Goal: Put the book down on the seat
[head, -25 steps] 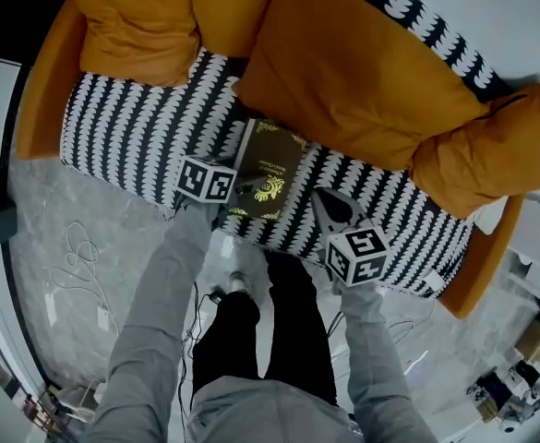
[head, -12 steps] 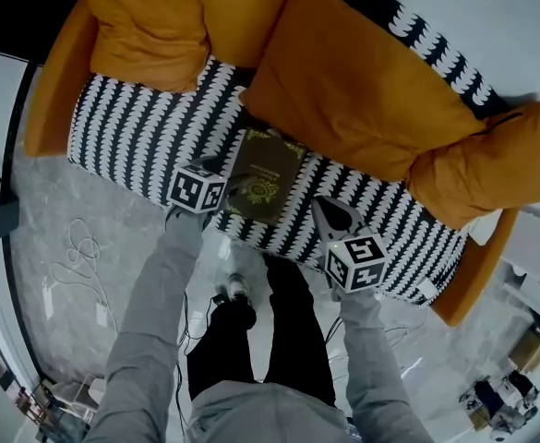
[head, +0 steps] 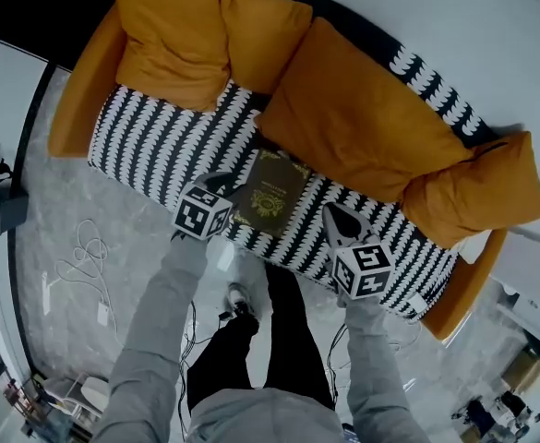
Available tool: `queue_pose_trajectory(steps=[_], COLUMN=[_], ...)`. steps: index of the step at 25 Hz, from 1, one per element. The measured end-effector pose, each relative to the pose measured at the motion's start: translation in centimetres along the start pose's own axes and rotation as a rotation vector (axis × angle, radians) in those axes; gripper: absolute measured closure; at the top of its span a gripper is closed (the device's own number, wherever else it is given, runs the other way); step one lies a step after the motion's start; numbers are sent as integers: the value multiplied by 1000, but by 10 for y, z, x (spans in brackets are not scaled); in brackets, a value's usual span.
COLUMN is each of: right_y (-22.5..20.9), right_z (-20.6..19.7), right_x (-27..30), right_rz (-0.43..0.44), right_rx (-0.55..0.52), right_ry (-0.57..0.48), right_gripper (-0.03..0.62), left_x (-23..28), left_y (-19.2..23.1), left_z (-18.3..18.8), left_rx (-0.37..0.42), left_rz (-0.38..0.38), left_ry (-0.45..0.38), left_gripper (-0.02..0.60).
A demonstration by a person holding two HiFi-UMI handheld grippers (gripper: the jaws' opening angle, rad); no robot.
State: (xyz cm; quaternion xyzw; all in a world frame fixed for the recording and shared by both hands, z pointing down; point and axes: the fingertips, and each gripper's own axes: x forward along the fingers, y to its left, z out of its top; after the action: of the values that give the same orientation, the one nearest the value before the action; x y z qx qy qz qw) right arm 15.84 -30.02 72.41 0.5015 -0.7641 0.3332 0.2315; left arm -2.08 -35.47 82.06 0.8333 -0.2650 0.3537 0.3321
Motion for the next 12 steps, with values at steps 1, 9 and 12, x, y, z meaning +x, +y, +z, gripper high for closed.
queue_pose_trajectory(steps=[1, 9, 12], right_y=[2, 23, 34], right_z=[4, 28, 36], right_x=[-4, -41, -55], right_rz=[-5, -48, -65], right_rx=[0, -59, -120], right_ry=[-4, -34, -42], right_gripper=[565, 565, 565], left_x=[-7, -61, -81], left_y=[-4, -45, -60], left_z=[3, 13, 15], left_rx=[3, 71, 104], left_rz=[-1, -2, 5], left_ry=[-7, -47, -61], left_gripper=[413, 545, 554])
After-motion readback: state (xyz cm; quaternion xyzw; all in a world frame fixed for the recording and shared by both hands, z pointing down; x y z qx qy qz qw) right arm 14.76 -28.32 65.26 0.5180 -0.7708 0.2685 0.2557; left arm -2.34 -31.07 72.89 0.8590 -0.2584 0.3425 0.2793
